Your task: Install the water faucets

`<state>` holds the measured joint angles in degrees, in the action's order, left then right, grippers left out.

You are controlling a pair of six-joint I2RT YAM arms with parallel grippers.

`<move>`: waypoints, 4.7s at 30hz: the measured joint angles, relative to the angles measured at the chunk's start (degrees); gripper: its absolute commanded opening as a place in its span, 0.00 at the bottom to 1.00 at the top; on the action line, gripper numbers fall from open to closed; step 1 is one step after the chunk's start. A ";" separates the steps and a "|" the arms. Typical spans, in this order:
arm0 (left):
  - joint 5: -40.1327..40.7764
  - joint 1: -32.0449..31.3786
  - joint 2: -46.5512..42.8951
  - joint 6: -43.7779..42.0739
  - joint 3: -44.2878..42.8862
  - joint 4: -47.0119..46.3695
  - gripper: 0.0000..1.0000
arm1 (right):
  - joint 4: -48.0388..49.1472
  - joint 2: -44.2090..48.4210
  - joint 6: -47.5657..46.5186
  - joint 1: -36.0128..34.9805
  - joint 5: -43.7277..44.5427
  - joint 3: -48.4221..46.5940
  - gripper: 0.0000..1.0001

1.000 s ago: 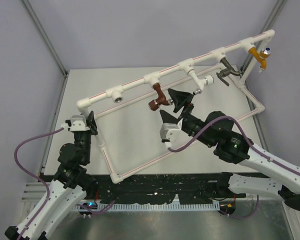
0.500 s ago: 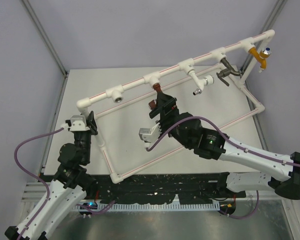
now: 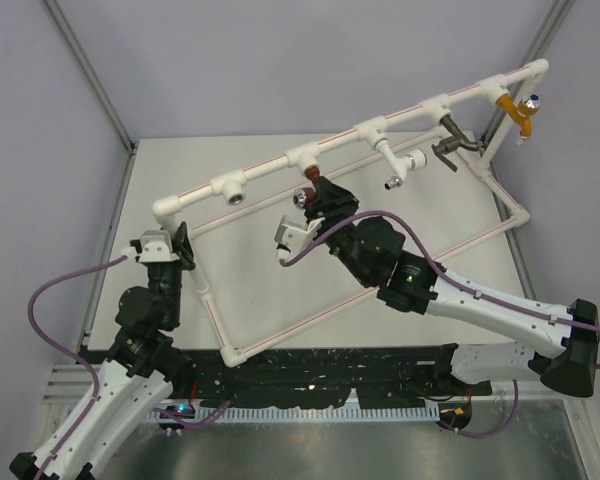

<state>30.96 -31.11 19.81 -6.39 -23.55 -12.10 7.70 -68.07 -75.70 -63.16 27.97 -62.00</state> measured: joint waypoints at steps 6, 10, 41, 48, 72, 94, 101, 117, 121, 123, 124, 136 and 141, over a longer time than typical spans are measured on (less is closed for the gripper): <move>0.04 0.00 -0.07 -0.07 0.00 0.02 0.00 | 14.95 1.75 27.71 1.73 -1.09 6.32 0.08; -0.04 0.00 -0.07 -0.07 0.00 0.04 0.00 | 29.33 2.43 53.96 4.50 -1.75 12.35 0.05; -0.20 0.00 0.00 0.02 0.00 0.11 0.00 | 61.37 8.81 94.64 10.14 2.91 26.86 0.95; -0.17 0.00 0.04 -0.02 0.00 0.07 0.00 | 40.65 22.25 61.48 10.51 -7.63 23.80 0.95; -0.17 0.00 0.11 -0.02 -0.02 0.02 0.00 | -16.09 13.57 15.26 10.45 -26.16 4.24 0.95; -0.13 0.00 -0.04 0.02 -0.02 0.13 0.00 | 34.14 6.88 75.87 10.62 -15.78 20.04 0.13; 0.24 0.13 -0.04 0.17 -0.02 0.11 0.00 | 53.77 -1.05 107.80 8.76 -4.17 23.12 0.13; -0.33 0.00 -0.57 0.07 -0.02 0.61 0.00 | 65.55 -4.42 125.07 6.21 9.49 25.35 0.95; -0.44 -0.02 -0.57 -0.04 -0.02 0.63 0.00 | 67.73 -3.43 120.39 7.26 7.28 29.27 0.95; -0.37 -0.04 -0.57 -0.02 -0.02 0.63 0.00 | 67.89 -1.44 115.93 7.34 5.97 31.32 0.95; -0.39 -0.07 -0.55 -0.07 -0.02 0.63 0.00 | 68.11 -0.24 113.26 7.34 5.14 32.41 0.95; 1.36 3.48 7.10 2.82 -5.07 3.72 0.00 | 49.79 29.16 87.80 7.41 1.11 47.30 0.95; -1.16 9.68 14.82 5.97 -9.40 4.96 0.00 | 26.45 38.60 89.57 7.41 6.03 45.53 0.95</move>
<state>29.80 -21.43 34.63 -0.43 -32.95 -7.14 34.15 -29.47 13.87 -55.75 34.00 -16.47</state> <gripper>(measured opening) 0.329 0.946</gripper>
